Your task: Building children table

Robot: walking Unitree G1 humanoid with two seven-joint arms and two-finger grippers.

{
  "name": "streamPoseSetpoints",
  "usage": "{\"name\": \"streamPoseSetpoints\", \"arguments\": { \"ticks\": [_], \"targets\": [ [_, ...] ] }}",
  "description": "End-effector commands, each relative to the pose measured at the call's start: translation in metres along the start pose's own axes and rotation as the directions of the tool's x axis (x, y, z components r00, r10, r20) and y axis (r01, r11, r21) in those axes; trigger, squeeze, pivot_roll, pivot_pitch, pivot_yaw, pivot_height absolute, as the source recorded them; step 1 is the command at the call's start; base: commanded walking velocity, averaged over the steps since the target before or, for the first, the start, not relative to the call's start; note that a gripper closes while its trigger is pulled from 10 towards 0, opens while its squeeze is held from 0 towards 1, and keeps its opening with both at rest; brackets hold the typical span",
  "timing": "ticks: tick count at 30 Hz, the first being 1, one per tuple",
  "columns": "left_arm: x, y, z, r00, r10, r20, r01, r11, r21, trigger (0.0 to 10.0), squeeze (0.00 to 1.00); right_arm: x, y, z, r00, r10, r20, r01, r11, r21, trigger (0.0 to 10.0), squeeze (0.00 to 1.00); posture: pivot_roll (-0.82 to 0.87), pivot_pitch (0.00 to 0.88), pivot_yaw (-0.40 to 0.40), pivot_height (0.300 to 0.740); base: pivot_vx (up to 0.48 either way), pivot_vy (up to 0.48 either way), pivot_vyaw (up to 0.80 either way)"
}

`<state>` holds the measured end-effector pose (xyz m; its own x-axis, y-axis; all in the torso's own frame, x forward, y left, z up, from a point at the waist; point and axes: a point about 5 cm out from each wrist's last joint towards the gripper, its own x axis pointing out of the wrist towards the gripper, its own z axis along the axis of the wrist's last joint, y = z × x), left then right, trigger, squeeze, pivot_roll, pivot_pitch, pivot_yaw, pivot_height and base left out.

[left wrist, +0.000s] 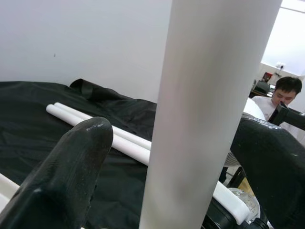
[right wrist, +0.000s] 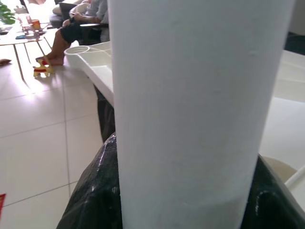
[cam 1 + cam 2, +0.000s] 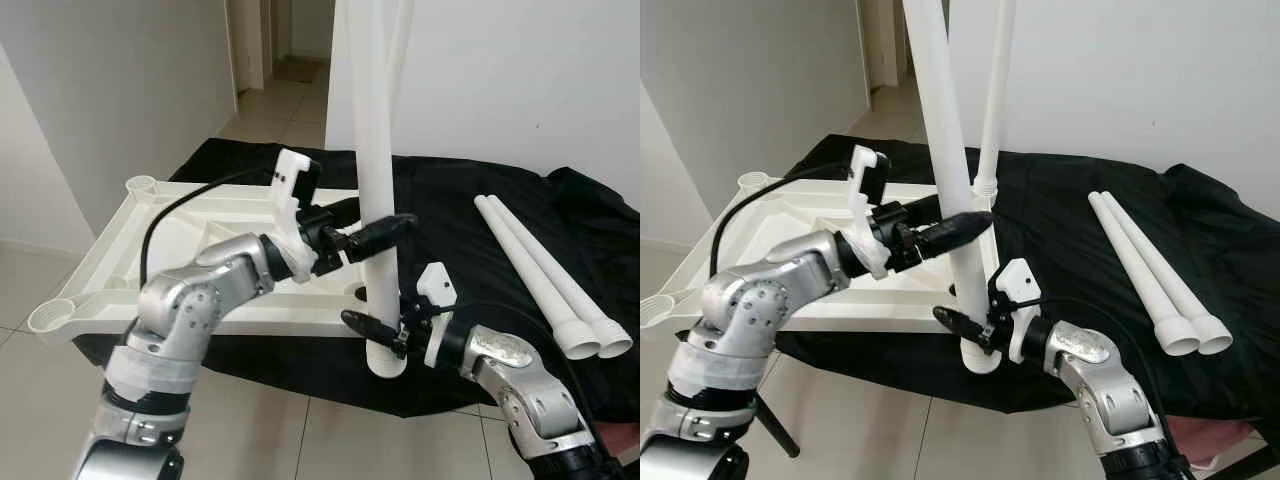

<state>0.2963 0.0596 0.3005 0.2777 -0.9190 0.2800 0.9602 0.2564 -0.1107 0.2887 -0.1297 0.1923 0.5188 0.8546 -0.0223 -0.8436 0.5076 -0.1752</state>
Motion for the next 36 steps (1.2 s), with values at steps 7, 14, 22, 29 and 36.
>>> {"name": "streamPoseSetpoints", "arguments": {
  "ticks": [7, 14, 22, 29, 36],
  "targets": [
    [0.0, -0.016, 0.002, 0.945, -0.324, -0.046, 0.326, 0.945, 0.026, 0.0, 0.0, -0.005, 0.006, -0.003, 0.998, 0.051, -0.025, -0.051, 0.999, 0.004, 10.0, 0.0, -0.02, 0.071, 0.028, 0.74, 0.0, 0.0, 0.0],
    [0.0, -0.018, 0.001, 0.941, -0.333, -0.053, 0.334, 0.942, 0.011, 0.0, 0.0, -0.003, 0.008, -0.004, 0.997, 0.067, -0.026, -0.066, 0.998, 0.019, 10.0, 0.0, -0.02, 0.063, 0.021, 0.74, 0.0, 0.0, 0.0],
    [-0.001, -0.019, 0.0, 0.945, -0.326, -0.04, 0.326, 0.945, 0.011, 0.0, 0.0, -0.002, 0.007, -0.003, 0.997, 0.077, -0.021, -0.075, 0.996, 0.053, 10.0, 0.0, -0.01, 0.051, 0.01, 0.74, 0.0, 0.0, 0.0],
    [0.0, -0.022, 0.0, 0.951, -0.303, -0.059, 0.306, 0.951, 0.049, 8.2, 0.0, -0.003, 0.006, 0.0, 0.998, 0.07, -0.003, -0.07, 0.995, 0.067, 10.0, 1.0, -0.02, 0.043, 0.011, 0.74, 0.0, 0.0, 0.0],
    [0.005, -0.025, 0.012, 0.969, -0.247, -0.013, 0.247, 0.965, 0.084, 10.0, 0.0, -0.006, 0.006, 0.004, 0.998, 0.062, 0.011, -0.062, 0.997, 0.055, 10.0, 1.0, -0.02, 0.035, 0.011, 0.74, 0.0, 0.0, 0.0]
  ]
}}
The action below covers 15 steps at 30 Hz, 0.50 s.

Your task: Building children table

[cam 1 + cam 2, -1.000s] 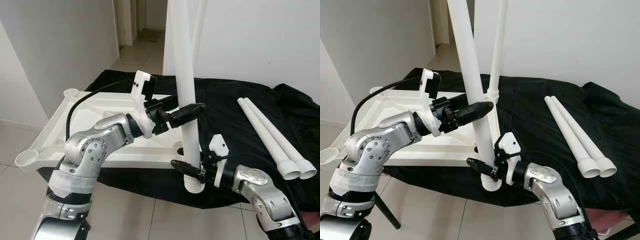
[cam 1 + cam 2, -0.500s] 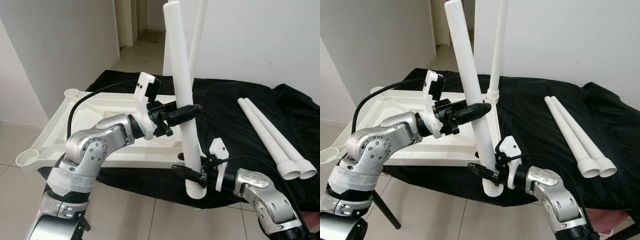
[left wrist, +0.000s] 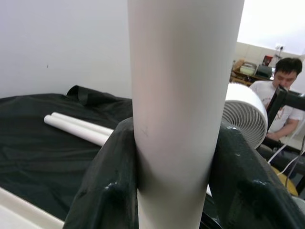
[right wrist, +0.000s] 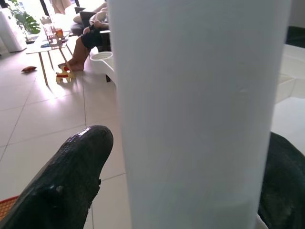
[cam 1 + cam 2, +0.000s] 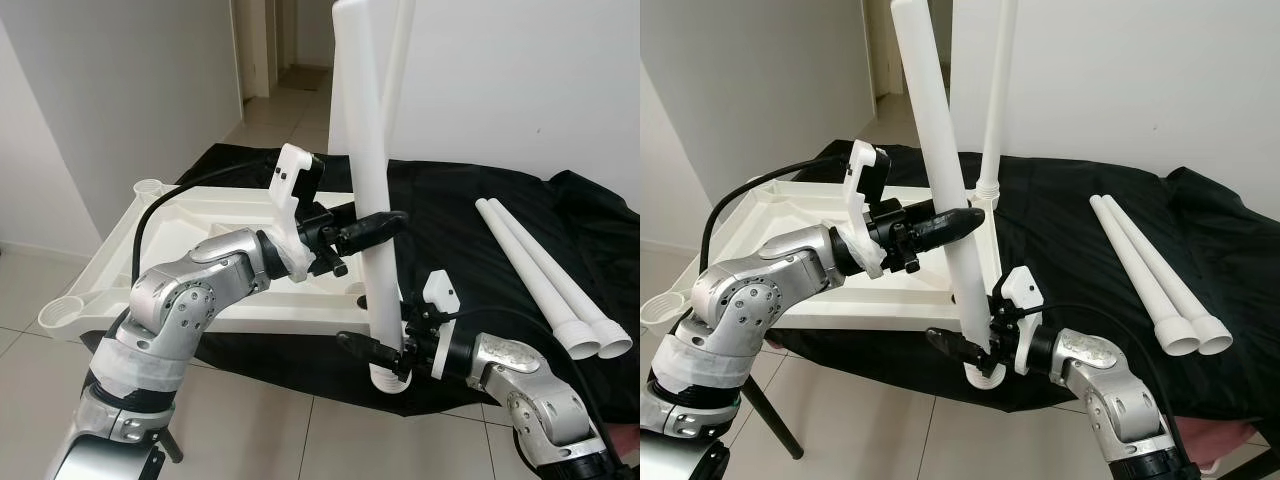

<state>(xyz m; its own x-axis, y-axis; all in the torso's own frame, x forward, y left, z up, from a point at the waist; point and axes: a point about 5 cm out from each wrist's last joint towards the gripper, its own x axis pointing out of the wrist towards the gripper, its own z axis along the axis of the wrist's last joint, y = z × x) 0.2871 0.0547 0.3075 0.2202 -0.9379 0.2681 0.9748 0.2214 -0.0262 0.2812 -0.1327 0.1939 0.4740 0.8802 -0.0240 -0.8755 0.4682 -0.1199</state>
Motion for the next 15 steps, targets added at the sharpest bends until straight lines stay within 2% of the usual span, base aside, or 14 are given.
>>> {"name": "streamPoseSetpoints", "arguments": {
  "ticks": [1, 5, 6, 7, 9, 12, 14, 15],
  "targets": [
    [0.003, -0.012, 0.012, 0.986, -0.164, 0.036, 0.163, 0.986, 0.023, 10.0, 0.0, 0.0, 0.002, 0.002, 1.0, 0.008, 0.005, -0.008, 1.0, 0.001, 10.0, 1.0, -0.02, 0.035, 0.011, 0.74, 0.0, 0.0, 0.0],
    [0.005, -0.005, 0.017, 0.995, -0.101, 0.019, 0.1, 0.994, 0.037, 10.0, 0.0, 0.0, 0.002, 0.005, 1.0, -0.001, 0.016, 0.001, 1.0, -0.011, 10.0, 1.0, -0.01, 0.036, 0.017, 0.74, 0.0, 0.0, 0.0],
    [0.005, 0.0, 0.018, 0.998, -0.056, 0.001, 0.056, 0.997, 0.047, 10.0, 0.0, 0.001, 0.001, 0.007, 1.0, -0.011, 0.026, 0.011, 1.0, -0.018, 10.0, 0.0, -0.01, 0.037, 0.021, 0.74, 0.0, 0.0, 0.0],
    [0.005, 0.0, 0.018, 0.998, -0.056, 0.001, 0.056, 0.997, 0.047, 10.0, 0.0, 0.001, 0.001, 0.007, 1.0, -0.011, 0.026, 0.011, 1.0, -0.018, 10.0, 0.0, -0.01, 0.037, 0.021, 0.74, 0.0, 0.0, 0.0],
    [0.004, 0.01, 0.02, 1.0, 0.025, -0.017, -0.024, 0.998, 0.058, 10.0, 0.0, 0.003, -0.002, 0.011, 0.998, -0.043, 0.047, 0.045, 0.998, -0.036, 10.0, 0.0, -0.01, 0.036, 0.022, 0.74, 0.0, 0.0, 0.0],
    [0.005, 0.013, 0.021, 0.999, 0.046, -0.023, -0.044, 0.996, 0.071, 10.0, 0.0, 0.004, -0.003, 0.012, 0.997, -0.05, 0.053, 0.053, 0.998, -0.041, 10.0, 0.0, -0.01, 0.037, 0.024, 0.74, 0.0, 0.0, 0.0],
    [0.008, 0.021, 0.025, 0.993, 0.115, -0.042, -0.11, 0.988, 0.105, 10.0, 0.0, 0.007, -0.01, 0.019, 0.991, -0.103, 0.088, 0.11, 0.991, -0.07, 10.0, 0.0, -0.01, 0.038, 0.027, 0.74, 0.0, 0.0, 0.0],
    [0.008, 0.021, 0.025, 0.993, 0.115, -0.042, -0.11, 0.988, 0.105, 10.0, 0.0, 0.007, -0.01, 0.019, 0.991, -0.103, 0.088, 0.11, 0.991, -0.07, 10.0, 0.0, -0.01, 0.038, 0.027, 0.74, 0.0, 0.0, 0.0]
  ]
}}
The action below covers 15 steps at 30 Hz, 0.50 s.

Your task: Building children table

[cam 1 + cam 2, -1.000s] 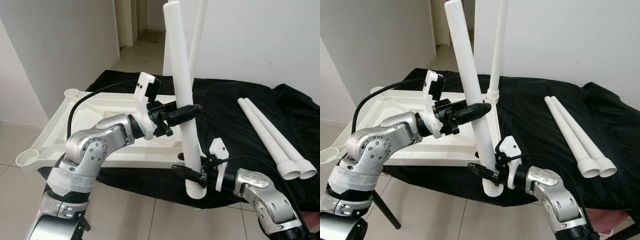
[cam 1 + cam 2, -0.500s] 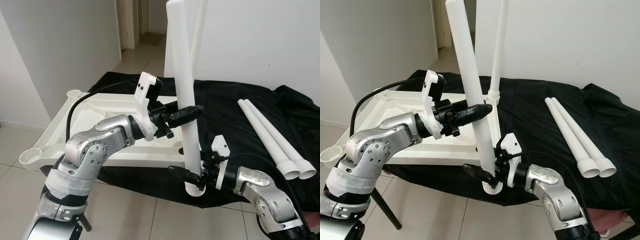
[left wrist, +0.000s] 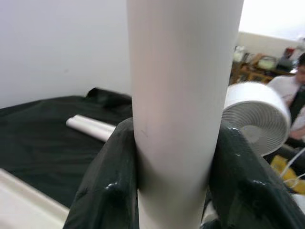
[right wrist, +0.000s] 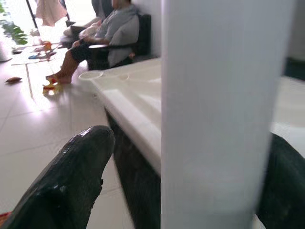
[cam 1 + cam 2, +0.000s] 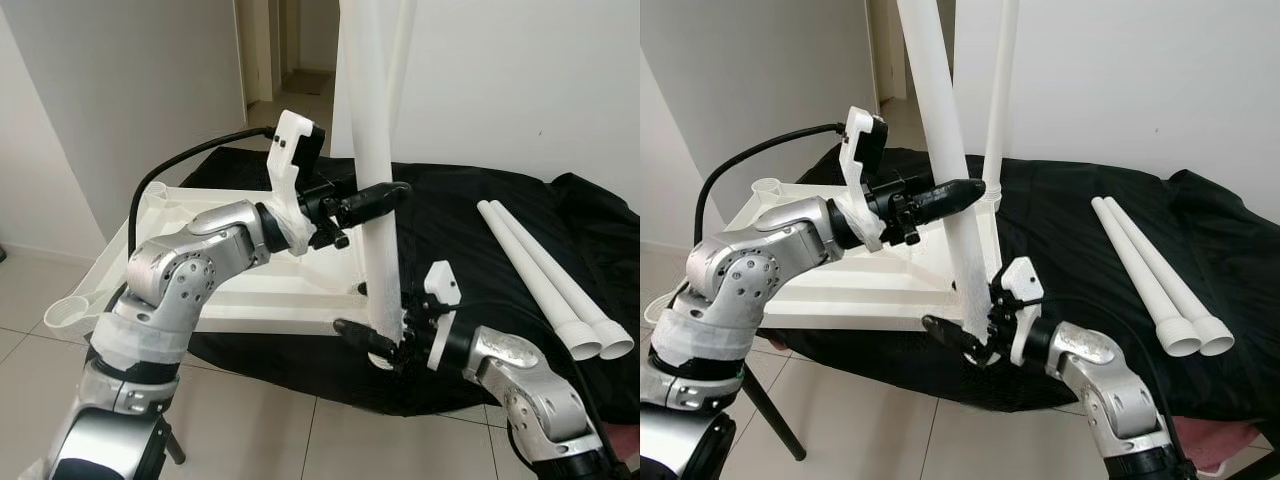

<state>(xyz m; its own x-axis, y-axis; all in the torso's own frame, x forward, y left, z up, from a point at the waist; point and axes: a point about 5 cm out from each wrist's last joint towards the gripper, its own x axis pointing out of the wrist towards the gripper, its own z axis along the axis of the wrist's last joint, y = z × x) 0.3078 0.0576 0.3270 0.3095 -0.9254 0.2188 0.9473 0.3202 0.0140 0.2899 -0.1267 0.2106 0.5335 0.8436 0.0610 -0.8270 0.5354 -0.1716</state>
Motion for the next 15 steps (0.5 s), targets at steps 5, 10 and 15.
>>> {"name": "streamPoseSetpoints", "arguments": {
  "ticks": [5, 10, 15],
  "targets": [
    [0.008, 0.016, 0.012, 0.992, 0.123, -0.034, -0.122, 0.992, 0.014, 10.0, 0.0, 0.011, -0.02, 0.01, 0.979, -0.192, 0.062, 0.196, 0.979, -0.061, 10.0, 0.0, 0.0, 0.048, 0.033, 0.74, 0.0, 0.0, 0.0],
    [0.012, 0.023, 0.014, 0.986, 0.162, -0.039, -0.161, 0.987, 0.016, 10.0, 0.0, 0.018, -0.027, 0.012, 0.957, -0.28, 0.083, 0.285, 0.957, -0.055, 10.0, 0.0, 0.0, 0.057, 0.038, 0.74, 0.0, 0.0, 0.0],
    [0.018, 0.032, 0.018, 0.973, 0.228, -0.024, -0.227, 0.974, 0.024, 10.0, 0.0, 0.03, -0.029, 0.014, 0.931, -0.35, 0.105, 0.355, 0.934, -0.038, 10.0, 0.0, 0.0, 0.061, 0.043, 0.74, 0.0, 0.0, 0.0]
  ]
}}
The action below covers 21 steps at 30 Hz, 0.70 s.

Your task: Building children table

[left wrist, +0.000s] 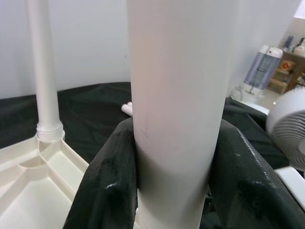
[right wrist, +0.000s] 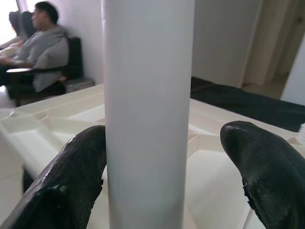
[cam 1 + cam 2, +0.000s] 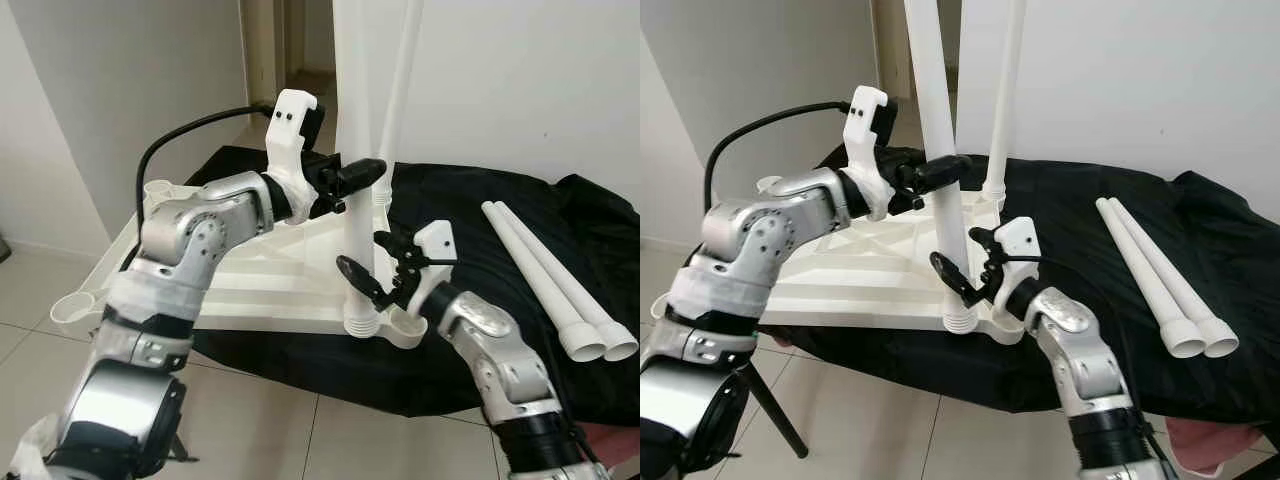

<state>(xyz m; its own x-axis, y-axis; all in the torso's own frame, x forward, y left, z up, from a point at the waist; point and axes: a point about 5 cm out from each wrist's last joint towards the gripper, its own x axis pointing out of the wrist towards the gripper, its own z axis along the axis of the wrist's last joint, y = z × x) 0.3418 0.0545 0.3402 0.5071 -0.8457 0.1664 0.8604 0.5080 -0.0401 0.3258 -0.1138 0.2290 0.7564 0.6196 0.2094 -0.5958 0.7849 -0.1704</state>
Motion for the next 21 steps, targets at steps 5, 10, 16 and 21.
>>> {"name": "streamPoseSetpoints", "arguments": {
  "ticks": [5, 10, 16, 21],
  "targets": [
    [0.009, 0.002, 0.018, 0.996, 0.068, 0.063, -0.069, 0.997, 0.022, 10.0, 0.0, 0.013, -0.004, -0.003, 0.988, -0.151, 0.007, 0.151, 0.988, -0.001, 10.0, 0.0, -0.01, 0.064, 0.044, 0.74, 0.0, 0.0, 0.0],
    [0.016, 0.007, 0.024, 0.981, 0.157, 0.112, -0.162, 0.986, 0.038, 10.0, 0.0, 0.026, -0.002, -0.006, 0.969, -0.245, -0.016, 0.244, 0.969, -0.043, 10.0, 0.0, -0.01, 0.066, 0.041, 0.74, 0.0, 0.0, 0.0],
    [0.026, 0.005, 0.022, 0.972, 0.2, 0.122, -0.206, 0.978, 0.044, 10.0, 0.0, 0.035, -0.004, -0.005, 0.95, -0.311, -0.018, 0.31, 0.949, -0.059, 10.0, 0.0, -0.01, 0.065, 0.032, 0.74, 0.0, 0.0, 0.0],
    [0.035, 0.0, 0.021, 0.97, 0.201, 0.14, -0.209, 0.977, 0.043, 10.0, 0.0, 0.045, -0.005, -0.003, 0.93, -0.368, -0.004, 0.366, 0.924, -0.109, 10.0, 0.0, -0.01, 0.062, 0.031, 0.74, 0.0, 0.0, 0.0]
  ]
}}
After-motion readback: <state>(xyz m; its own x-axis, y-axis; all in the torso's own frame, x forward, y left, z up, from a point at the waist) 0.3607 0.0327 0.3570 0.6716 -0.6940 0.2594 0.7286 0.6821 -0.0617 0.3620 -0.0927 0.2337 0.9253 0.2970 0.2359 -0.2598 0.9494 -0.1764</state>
